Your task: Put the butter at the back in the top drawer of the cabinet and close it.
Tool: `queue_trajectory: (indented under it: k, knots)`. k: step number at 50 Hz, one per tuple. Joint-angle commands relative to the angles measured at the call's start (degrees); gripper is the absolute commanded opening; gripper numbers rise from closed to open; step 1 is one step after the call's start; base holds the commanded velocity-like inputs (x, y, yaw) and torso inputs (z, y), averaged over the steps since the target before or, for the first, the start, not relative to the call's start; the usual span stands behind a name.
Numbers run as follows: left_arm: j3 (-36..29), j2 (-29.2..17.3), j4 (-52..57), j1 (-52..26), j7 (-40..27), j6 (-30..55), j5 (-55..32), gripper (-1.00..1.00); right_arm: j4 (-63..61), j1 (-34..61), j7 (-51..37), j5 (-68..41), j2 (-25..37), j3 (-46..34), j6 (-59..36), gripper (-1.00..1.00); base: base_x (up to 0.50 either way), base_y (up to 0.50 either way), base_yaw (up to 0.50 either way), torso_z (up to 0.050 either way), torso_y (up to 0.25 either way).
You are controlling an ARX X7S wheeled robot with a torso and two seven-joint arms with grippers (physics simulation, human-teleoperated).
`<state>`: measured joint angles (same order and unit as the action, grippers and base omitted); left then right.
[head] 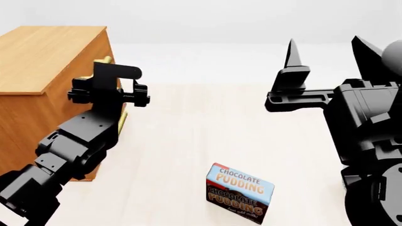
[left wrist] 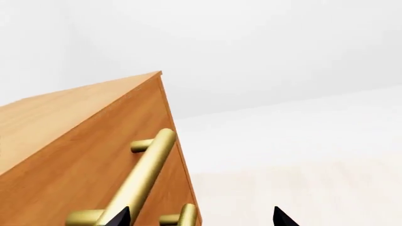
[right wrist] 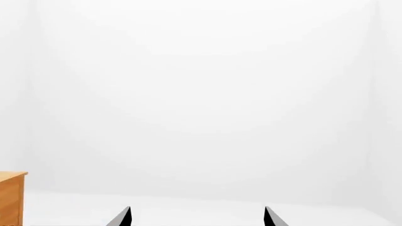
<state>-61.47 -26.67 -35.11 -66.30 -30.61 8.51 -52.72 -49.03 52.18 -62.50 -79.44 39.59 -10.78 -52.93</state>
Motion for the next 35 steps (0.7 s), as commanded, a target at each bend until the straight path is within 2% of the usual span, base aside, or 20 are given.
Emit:
queue_trajectory:
  k: [1, 9, 15, 21, 35]
  knots:
    - [1.7, -2.8, -1.4, 0.6, -0.9, 0.0, -0.8, 1.0, 0.0, 0.4, -0.5, -0.2, -0.2, -0.5, -0.1, 1.0, 0.0, 0.0, 0.0, 0.0, 0.0]
    - [2.1, -3.9, -0.1, 1.3, -1.3, -0.1, -1.2, 1.0, -0.3, 1.3, -1.8, -1.0, -0.6, -1.4, -0.7, 1.0, 0.0, 0.0, 0.0, 0.0, 0.0]
    - [1.9, -5.9, 5.6, 2.1, -2.5, 1.0, -1.8, 1.0, -0.4, 2.3, -3.0, -2.2, -0.7, -1.8, -1.1, 1.0, 0.0, 0.0, 0.0, 0.0, 0.0]
    - [1.9, -10.1, 16.5, 3.3, -4.7, 2.5, -3.3, 1.0, -0.6, 2.6, -3.5, -2.7, -0.6, -2.0, -1.2, 1.0, 0.0, 0.0, 0.0, 0.0, 0.0]
    - [2.7, -23.2, 46.8, 6.0, -13.6, 4.9, -6.5, 1.0, -1.7, -0.2, -3.1, -0.7, -0.8, -2.4, -0.5, 1.0, 0.0, 0.0, 0.0, 0.0, 0.0]
